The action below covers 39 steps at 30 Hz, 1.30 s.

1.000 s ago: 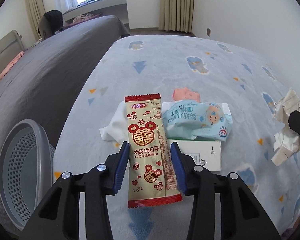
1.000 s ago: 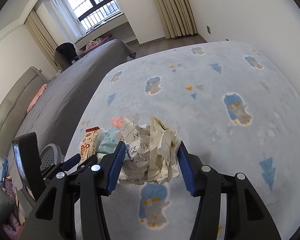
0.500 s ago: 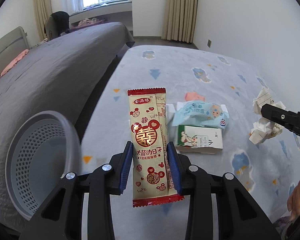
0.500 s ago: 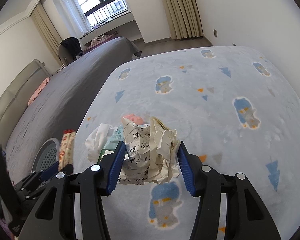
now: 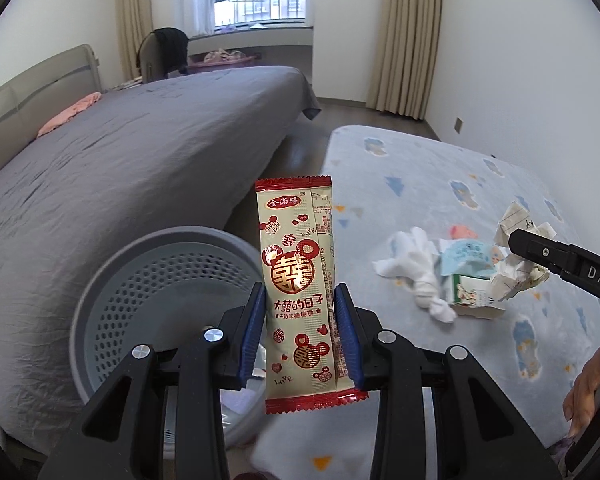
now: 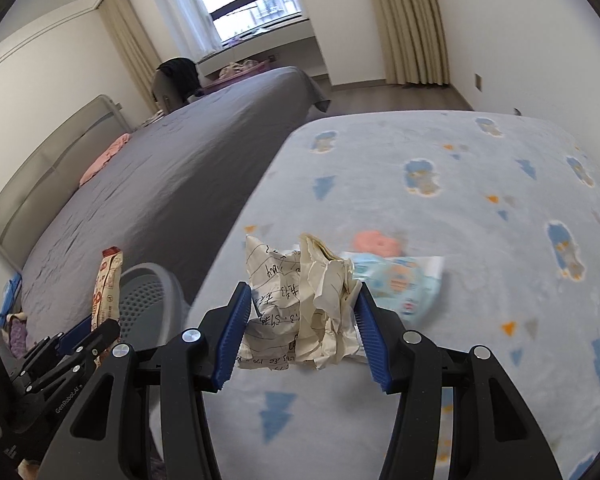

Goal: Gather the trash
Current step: 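Carry wrapper and paper over the basket and open both grippers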

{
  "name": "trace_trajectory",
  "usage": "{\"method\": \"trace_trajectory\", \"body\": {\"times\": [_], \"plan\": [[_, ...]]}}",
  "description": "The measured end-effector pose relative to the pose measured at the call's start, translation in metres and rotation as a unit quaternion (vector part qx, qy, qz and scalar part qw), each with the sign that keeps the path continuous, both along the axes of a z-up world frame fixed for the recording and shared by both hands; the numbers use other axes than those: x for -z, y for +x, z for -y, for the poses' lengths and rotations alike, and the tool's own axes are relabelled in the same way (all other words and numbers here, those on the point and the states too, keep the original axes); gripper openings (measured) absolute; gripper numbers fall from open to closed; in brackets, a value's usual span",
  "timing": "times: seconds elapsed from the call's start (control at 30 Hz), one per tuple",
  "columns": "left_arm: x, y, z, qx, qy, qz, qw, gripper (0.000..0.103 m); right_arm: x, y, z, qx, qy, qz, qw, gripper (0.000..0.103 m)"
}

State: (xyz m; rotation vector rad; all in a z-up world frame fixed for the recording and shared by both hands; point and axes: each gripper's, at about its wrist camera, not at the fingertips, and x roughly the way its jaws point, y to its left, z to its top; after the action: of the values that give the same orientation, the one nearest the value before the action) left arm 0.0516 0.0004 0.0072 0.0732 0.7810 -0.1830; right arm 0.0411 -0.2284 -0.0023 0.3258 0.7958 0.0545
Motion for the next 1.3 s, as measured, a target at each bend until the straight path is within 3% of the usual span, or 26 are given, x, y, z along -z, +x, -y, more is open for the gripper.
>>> {"method": "trace_trajectory", "body": {"times": [0.37, 0.7, 1.2, 1.27, 1.3], "plan": [[-0.003, 0.013, -0.070, -0.040, 0.014, 0.006, 0.9991, 0.035, -0.011, 0.033, -0.105, -0.102, 0.001, 0.010, 0.995, 0.051], [0.011, 0.028, -0.127, -0.080, 0.016, -0.013, 0.9966, 0.035, -0.006, 0.059, -0.184, -0.179, -0.008, -0.002, 0.984, 0.051], [0.042, 0.033, -0.160, -0.107, -0.007, -0.046, 0.9932, 0.038, 0.034, 0.077, -0.217, -0.215, -0.021, -0.041, 0.976, 0.051], [0.040, 0.031, -0.160, -0.109, -0.006, -0.040, 0.9933, 0.045, 0.036, 0.078, -0.216, -0.216, -0.021, -0.042, 0.975, 0.053], [0.039, 0.030, -0.160, -0.110, -0.005, -0.036, 0.9932, 0.056, 0.036, 0.078, -0.216, -0.217, -0.021, -0.042, 0.975, 0.054]]}}
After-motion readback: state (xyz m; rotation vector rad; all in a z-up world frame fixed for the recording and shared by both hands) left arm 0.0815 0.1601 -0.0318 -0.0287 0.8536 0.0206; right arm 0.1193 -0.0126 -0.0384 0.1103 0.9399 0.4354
